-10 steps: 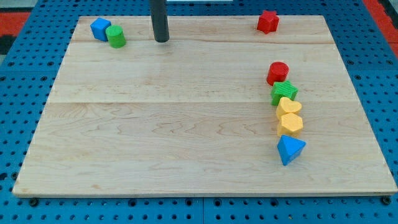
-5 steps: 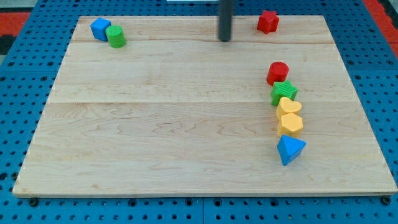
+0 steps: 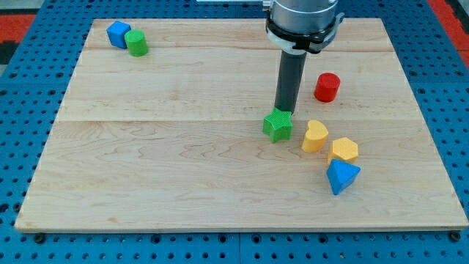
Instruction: Move the green star to the bottom right side of the blue cube
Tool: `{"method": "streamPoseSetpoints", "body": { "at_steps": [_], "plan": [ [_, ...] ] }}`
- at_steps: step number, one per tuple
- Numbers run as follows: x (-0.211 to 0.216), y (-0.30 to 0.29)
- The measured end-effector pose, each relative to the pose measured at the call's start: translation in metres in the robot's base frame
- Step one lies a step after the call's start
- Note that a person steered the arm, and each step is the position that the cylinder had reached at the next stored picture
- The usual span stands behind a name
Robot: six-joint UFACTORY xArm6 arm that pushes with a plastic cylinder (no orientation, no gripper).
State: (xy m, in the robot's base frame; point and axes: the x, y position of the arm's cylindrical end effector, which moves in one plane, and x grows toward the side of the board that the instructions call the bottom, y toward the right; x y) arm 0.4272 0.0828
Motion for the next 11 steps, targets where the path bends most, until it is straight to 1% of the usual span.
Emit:
{"method": "streamPoseSetpoints", "body": {
  "at_steps": [1,2,4,5,6,7,8,9,10,11],
  "plan": [
    [0.000,0.039],
    [0.023,0.007],
    [0.045,-0.129],
    [0.060,-0.100],
    [0.075,-0.165],
    [0.068,-0.254],
    [0.036,-0.268],
    [-0.028,-0.280],
    [-0.082,-0.285],
    [-0.109,-0.286]
  ]
}}
